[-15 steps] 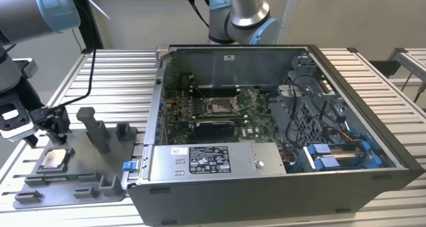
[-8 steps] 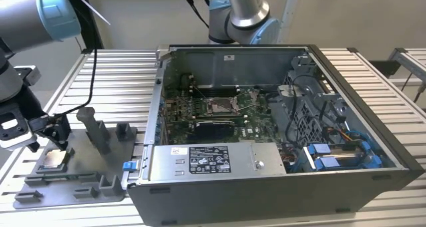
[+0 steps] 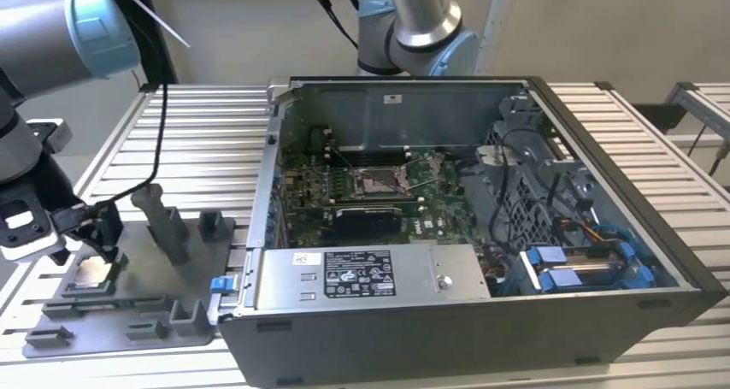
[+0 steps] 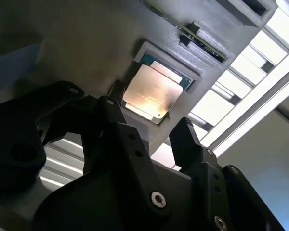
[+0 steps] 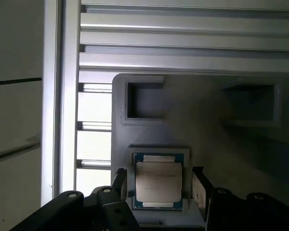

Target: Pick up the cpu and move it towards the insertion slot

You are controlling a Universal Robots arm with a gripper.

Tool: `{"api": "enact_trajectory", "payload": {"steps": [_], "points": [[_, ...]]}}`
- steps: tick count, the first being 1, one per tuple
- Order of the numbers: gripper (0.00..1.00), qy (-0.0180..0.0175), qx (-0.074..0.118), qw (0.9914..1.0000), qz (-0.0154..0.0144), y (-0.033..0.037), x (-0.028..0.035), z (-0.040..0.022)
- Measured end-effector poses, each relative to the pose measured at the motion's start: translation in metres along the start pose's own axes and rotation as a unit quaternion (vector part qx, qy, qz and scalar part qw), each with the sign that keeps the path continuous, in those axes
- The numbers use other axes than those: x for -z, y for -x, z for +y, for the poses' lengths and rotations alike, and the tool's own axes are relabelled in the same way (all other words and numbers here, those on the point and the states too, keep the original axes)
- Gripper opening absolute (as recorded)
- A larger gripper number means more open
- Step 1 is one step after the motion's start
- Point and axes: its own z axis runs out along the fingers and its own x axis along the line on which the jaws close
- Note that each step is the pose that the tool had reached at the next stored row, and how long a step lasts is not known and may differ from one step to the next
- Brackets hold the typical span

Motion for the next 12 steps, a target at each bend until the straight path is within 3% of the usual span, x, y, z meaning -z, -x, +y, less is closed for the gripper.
{"api": "enact_trajectory", "payload": {"steps": [12], "points": [[1.00, 0.0000, 0.000, 1.00000, 0.0000, -0.0003, -0.0123, -0.0045]]}}
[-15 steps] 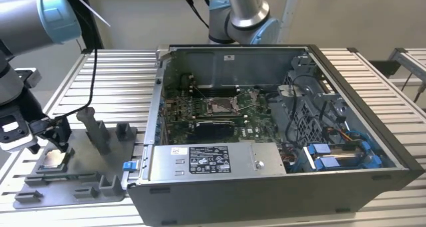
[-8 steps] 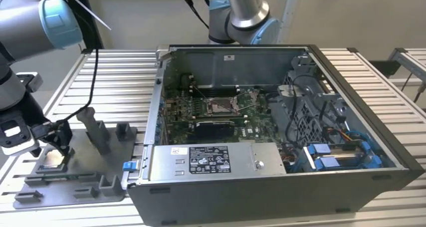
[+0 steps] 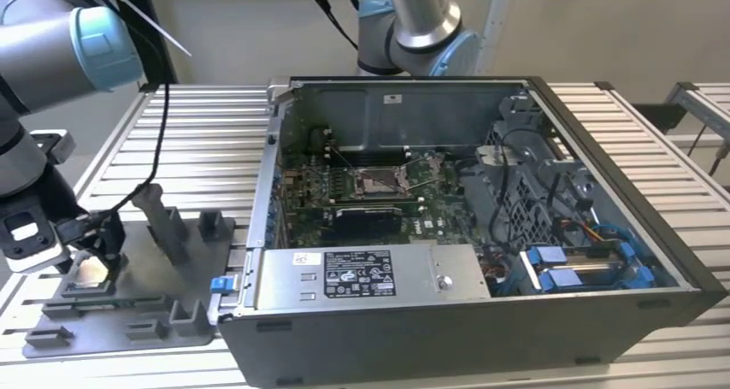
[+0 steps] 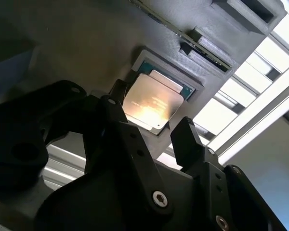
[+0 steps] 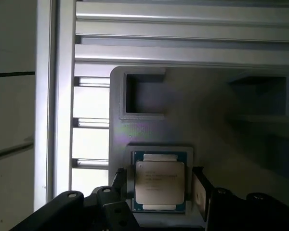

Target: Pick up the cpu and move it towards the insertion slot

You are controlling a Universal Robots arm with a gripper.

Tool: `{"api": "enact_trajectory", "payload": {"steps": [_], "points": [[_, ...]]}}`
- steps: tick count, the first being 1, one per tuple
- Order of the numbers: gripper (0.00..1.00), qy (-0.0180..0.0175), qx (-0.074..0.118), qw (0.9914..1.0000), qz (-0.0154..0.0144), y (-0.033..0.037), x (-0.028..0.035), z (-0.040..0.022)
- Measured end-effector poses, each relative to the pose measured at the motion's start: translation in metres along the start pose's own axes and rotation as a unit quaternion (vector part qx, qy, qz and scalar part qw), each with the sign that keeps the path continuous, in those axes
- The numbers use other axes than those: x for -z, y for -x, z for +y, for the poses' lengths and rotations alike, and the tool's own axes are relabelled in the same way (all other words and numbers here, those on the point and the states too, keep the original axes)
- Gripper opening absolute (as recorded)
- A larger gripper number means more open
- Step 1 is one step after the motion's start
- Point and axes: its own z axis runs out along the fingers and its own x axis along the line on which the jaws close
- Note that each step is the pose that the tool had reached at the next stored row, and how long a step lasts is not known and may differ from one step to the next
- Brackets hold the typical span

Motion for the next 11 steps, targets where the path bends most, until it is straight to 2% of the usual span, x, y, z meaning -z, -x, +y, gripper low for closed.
{"api": "enact_trajectory", "payload": {"steps": [4, 11], "points": [[1.00, 0.0000, 0.000, 1.00000, 0.0001, 0.0000, -0.0028, -0.0001], [1.00, 0.0000, 0.000, 1.00000, 0.0000, 0.0000, -0.0038, -0.0001]]}}
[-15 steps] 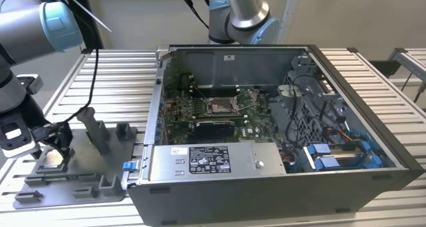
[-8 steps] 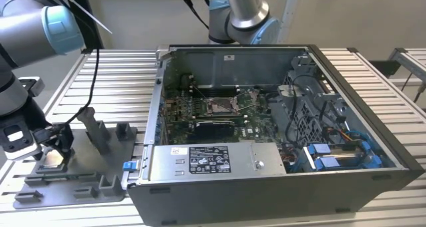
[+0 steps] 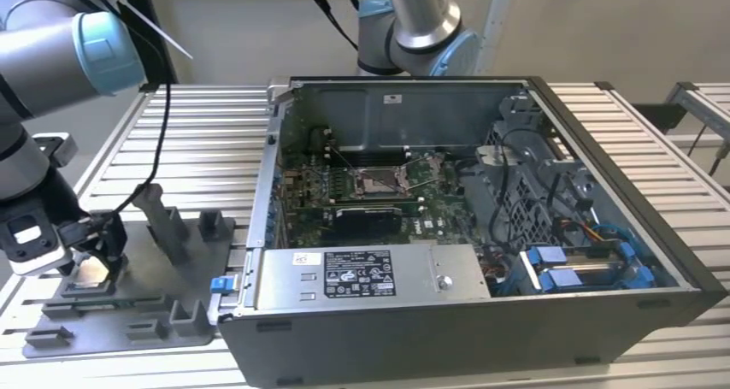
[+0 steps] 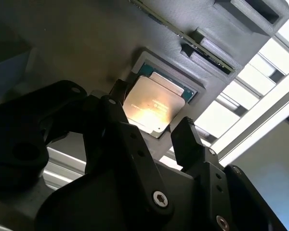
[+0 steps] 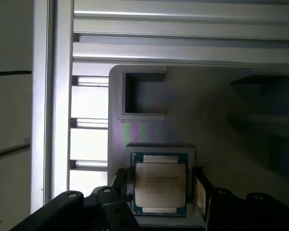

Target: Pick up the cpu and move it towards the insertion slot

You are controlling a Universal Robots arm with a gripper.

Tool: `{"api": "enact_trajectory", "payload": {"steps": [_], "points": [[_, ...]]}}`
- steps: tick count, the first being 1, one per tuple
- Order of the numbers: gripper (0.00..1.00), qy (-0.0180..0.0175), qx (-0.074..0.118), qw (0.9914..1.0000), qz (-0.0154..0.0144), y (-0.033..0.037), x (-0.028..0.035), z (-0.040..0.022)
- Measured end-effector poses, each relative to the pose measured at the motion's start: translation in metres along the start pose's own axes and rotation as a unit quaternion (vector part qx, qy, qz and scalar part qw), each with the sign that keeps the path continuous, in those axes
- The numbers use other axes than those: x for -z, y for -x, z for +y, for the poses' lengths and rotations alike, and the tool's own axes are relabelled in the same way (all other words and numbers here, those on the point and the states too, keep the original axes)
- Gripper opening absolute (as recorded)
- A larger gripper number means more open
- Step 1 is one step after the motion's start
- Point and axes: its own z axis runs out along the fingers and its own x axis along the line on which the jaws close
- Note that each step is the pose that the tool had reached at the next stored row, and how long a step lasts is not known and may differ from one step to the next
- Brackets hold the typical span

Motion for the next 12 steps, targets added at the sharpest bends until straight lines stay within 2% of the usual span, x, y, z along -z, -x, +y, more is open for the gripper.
{"api": "enact_trajectory", "payload": {"steps": [9, 10, 12], "points": [[1.00, 0.0000, 0.000, 1.00000, 0.0000, 0.0000, -0.0016, -0.0001], [0.00, 0.0000, 0.000, 1.00000, 0.0000, 0.0000, -0.0017, -0.0001], [0.00, -0.0001, 0.000, 1.00000, 0.0002, 0.0000, -0.0016, -0.0001]]}}
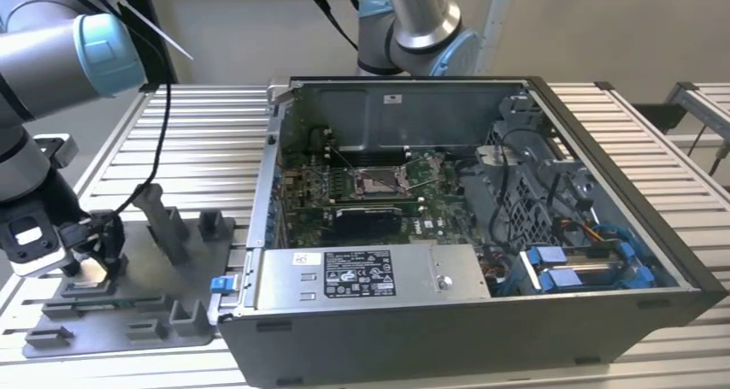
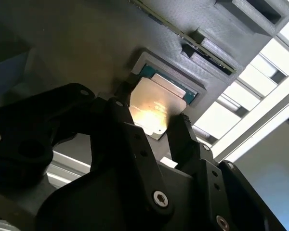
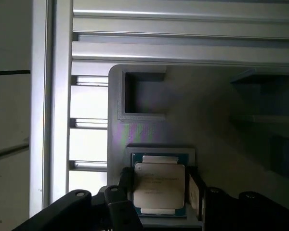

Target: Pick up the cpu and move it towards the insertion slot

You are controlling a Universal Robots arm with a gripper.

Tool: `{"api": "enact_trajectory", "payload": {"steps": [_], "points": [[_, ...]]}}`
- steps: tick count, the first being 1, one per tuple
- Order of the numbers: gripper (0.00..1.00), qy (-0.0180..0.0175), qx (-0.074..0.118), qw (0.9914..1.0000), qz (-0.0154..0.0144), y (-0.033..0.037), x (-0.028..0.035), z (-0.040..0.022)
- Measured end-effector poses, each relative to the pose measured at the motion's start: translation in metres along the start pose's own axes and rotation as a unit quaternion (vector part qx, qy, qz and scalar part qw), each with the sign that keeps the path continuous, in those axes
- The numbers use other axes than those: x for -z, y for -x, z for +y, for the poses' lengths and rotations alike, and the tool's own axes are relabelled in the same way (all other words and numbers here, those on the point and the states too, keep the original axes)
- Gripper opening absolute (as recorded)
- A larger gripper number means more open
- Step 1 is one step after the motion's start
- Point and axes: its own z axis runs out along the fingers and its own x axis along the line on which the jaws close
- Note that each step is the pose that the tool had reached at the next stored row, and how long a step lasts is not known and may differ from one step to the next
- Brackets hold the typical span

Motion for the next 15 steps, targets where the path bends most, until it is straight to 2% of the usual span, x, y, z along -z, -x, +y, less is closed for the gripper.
{"api": "enact_trajectory", "payload": {"steps": [8, 12, 15], "points": [[0.00, 0.0003, 0.000, 1.00000, -0.0004, 0.0001, 0.0007, 0.0001], [0.00, 0.0001, 0.000, 1.00000, 0.0011, 0.0000, 0.0135, 0.0006], [0.00, 0.0001, 0.000, 1.00000, 0.0022, 0.0001, 0.0271, 0.0011]]}}
